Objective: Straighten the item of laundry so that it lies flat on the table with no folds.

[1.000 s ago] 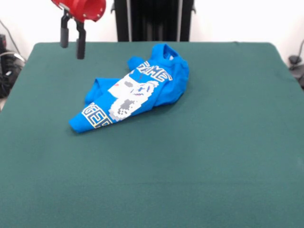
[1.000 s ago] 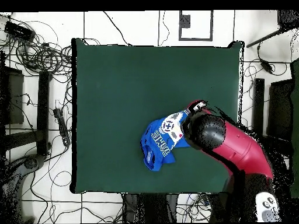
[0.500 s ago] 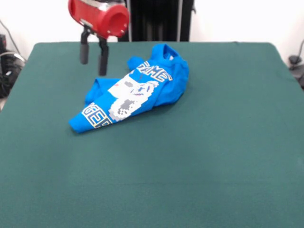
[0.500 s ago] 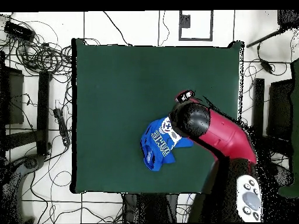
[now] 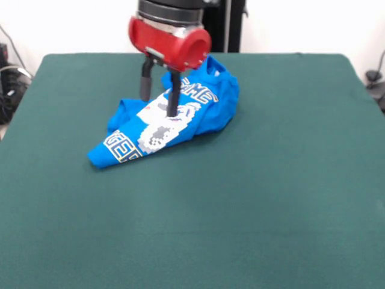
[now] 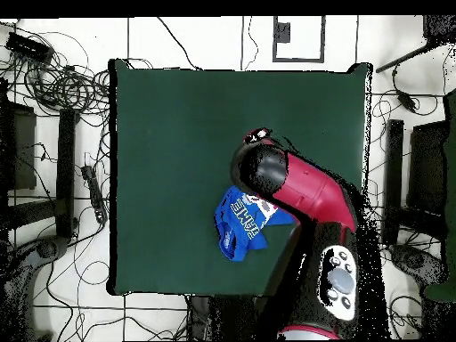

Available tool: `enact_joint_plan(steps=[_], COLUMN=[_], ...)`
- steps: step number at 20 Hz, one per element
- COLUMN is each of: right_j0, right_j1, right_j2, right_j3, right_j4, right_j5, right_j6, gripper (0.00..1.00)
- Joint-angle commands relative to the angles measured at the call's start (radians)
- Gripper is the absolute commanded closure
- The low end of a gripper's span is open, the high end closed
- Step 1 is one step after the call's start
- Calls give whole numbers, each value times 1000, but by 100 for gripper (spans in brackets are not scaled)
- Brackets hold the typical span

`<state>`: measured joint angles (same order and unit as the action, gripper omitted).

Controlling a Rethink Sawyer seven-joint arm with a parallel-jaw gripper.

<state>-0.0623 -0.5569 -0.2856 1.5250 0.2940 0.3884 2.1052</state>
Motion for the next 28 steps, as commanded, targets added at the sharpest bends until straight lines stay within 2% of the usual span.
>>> enact_joint_plan(steps=[1,7,12,20,28], right_j0=[100,148,156,153,143], right_j1=[85,100,66,22,-13], right_j2=[-15,-24,-17,10,33], right_j3=[11,55,131,282,368], right_j4=[74,105,89,64,50], right_j5=[114,68,54,-55,-103], right_j6=[326,340,309,287,258], gripper=[0,0,0,0,0])
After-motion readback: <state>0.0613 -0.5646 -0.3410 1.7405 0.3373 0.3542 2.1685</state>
